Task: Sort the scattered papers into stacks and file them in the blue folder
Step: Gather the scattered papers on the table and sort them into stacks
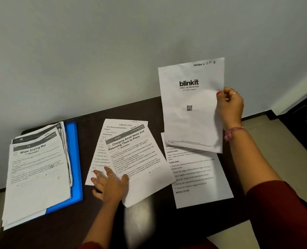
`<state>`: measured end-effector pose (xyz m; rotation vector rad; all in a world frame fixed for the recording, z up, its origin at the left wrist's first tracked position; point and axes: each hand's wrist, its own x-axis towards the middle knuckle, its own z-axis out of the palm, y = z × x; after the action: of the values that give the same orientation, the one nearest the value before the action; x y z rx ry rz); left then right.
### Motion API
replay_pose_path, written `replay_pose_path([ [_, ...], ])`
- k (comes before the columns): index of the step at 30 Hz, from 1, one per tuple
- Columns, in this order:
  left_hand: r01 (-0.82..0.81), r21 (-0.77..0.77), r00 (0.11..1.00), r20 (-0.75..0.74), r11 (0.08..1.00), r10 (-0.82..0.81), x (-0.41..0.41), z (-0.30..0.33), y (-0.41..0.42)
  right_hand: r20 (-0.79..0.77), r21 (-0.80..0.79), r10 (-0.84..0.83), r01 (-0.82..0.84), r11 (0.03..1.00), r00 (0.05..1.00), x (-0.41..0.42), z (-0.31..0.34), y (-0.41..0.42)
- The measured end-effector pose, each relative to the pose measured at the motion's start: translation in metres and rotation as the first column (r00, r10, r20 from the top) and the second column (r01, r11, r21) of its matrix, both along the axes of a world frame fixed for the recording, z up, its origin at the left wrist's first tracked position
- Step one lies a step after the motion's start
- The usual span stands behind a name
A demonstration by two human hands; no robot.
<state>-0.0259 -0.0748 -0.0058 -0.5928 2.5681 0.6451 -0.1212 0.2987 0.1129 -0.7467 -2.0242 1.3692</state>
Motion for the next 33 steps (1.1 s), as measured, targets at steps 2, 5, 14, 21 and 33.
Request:
replay_pose_path([
  [2,0.014,0.04,0.998,-0.069,0.999,-0.011,0.001,0.008,0.016,0.022,-0.061,0.004,-0.003,0.998,1.0,0.009,-0.006,0.018],
  [5,0.033,0.147,0.982,-0.19,0.989,-0.004,0.009,0.018,0.049,0.076,-0.164,0.048,-0.035,0.986,0.996,0.031,-0.025,0.032],
  [14,-0.032,0.584,0.989,0.135,0.811,-0.058,0.052,0.014,0.13,0.364,-0.286,0.12,-0.012,0.958,0.924,0.106,-0.117,0.03],
  [21,-0.099,0.518,0.995,0.049,0.849,0.085,0.063,0.02,0.144,0.491,-0.199,0.154,-0.061,0.978,0.858,0.116,-0.144,0.021],
  [33,-0.234,0.599,0.972,0.141,0.766,0.187,0.072,-0.001,0.16,0.581,-0.032,0.052,-0.041,0.999,0.812,0.097,-0.144,0.009],
])
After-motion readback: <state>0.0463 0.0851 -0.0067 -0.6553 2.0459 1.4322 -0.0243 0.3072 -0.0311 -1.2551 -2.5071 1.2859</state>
